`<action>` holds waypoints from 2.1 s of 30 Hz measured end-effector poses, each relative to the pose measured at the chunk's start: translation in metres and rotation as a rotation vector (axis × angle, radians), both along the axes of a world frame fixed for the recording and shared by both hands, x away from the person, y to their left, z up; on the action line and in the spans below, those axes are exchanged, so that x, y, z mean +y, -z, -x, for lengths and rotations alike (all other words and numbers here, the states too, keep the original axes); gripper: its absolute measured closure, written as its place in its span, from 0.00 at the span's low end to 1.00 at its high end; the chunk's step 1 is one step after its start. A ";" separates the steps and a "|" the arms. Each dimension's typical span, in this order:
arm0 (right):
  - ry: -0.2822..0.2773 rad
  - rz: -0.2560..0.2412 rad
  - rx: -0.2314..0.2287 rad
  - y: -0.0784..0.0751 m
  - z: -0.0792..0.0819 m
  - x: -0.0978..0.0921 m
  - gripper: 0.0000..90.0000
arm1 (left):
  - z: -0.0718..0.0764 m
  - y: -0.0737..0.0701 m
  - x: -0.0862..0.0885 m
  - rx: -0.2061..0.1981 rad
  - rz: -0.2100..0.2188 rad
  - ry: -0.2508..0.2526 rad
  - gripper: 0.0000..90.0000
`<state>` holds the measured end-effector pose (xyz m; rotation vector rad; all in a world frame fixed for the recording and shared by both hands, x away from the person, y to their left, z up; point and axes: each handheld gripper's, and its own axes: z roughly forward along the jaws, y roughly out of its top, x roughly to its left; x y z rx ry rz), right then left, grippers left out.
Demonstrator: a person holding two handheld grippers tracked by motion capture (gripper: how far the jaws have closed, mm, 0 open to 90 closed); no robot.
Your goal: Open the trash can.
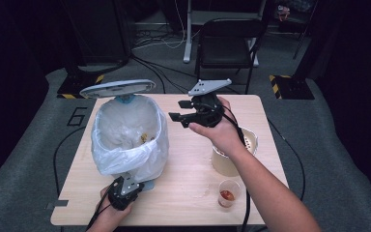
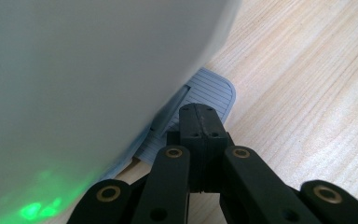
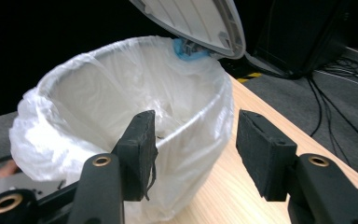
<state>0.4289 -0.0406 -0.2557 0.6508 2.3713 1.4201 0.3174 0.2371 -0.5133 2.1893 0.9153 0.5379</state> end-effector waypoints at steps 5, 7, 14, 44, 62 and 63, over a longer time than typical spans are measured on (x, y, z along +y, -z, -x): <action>0.028 0.011 -0.009 0.004 0.004 -0.012 0.52 | 0.000 0.000 0.000 0.001 0.000 0.001 1.00; 0.044 0.011 -0.003 0.007 0.005 -0.017 0.52 | 0.000 -0.001 0.001 0.005 -0.001 0.003 1.00; 0.082 0.030 -0.004 0.021 0.011 -0.042 0.59 | 0.000 -0.001 0.001 0.009 -0.001 0.006 1.00; 0.173 0.108 0.089 0.120 0.030 -0.107 0.74 | -0.001 -0.002 0.002 0.013 -0.021 0.015 1.00; 0.165 0.158 0.140 0.157 0.020 -0.109 0.89 | 0.000 -0.001 0.001 0.010 0.002 0.005 1.00; 0.165 0.162 0.140 0.157 0.020 -0.108 0.89 | 0.000 -0.001 0.001 0.010 0.000 0.005 1.00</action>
